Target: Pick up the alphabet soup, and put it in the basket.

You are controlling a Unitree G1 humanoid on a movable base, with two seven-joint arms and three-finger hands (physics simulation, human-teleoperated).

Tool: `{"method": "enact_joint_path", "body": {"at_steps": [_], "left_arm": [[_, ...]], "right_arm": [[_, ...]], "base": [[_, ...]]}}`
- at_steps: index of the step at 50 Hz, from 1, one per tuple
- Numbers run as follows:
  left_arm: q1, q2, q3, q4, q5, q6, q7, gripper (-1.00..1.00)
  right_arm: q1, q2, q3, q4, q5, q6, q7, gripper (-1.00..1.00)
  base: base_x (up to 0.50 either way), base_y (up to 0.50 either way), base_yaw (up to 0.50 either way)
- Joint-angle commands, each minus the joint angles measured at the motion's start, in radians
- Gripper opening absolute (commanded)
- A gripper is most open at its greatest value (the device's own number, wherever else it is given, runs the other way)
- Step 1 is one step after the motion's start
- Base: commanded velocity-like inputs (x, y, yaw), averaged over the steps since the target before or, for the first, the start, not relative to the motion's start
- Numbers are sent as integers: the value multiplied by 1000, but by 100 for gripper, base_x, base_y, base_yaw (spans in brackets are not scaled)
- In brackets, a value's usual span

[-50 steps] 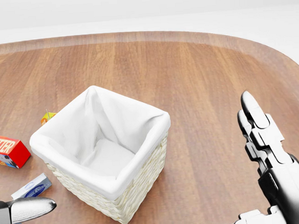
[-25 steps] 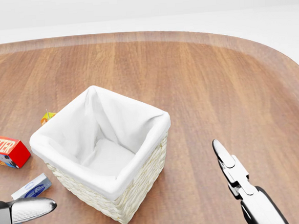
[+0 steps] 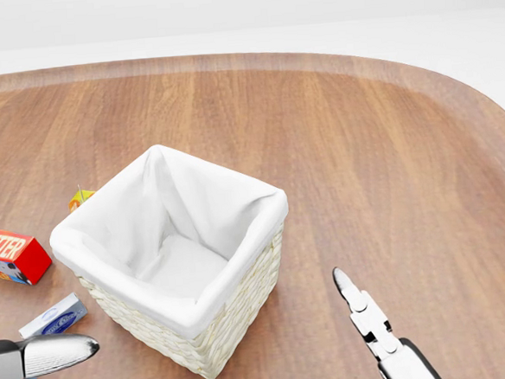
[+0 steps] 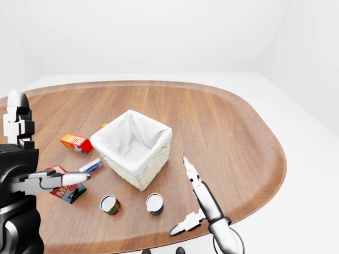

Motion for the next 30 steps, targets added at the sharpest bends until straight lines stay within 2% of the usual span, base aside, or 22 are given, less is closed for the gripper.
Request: {"method": "enact_joint_path", "body": {"at_steps": [1,16,23,25,30], "left_arm": [[4,-2,-8,4,7,0,-1,100],[16,-7,-19,6,17,0,-6,100],[20,-10,-28,7,26,0,-6,100],[19,-10,-29,11,27,0,-6,100],[20,-10,-29,17,29,0,-6,100]], "right_arm": [[-4,-20,49,45,-15,6,-27,100],[-20,-48,112,102,-52,25,-75,100],[-45,-56,130,146,-75,47,-89,100],[-54,-57,133,158,-91,62,-94,100],[-66,-61,149,179,-121,66,-98,100]], "base": [[0,0,0],[0,0,0],[0,0,0],[0,0,0],[0,0,0]]}}
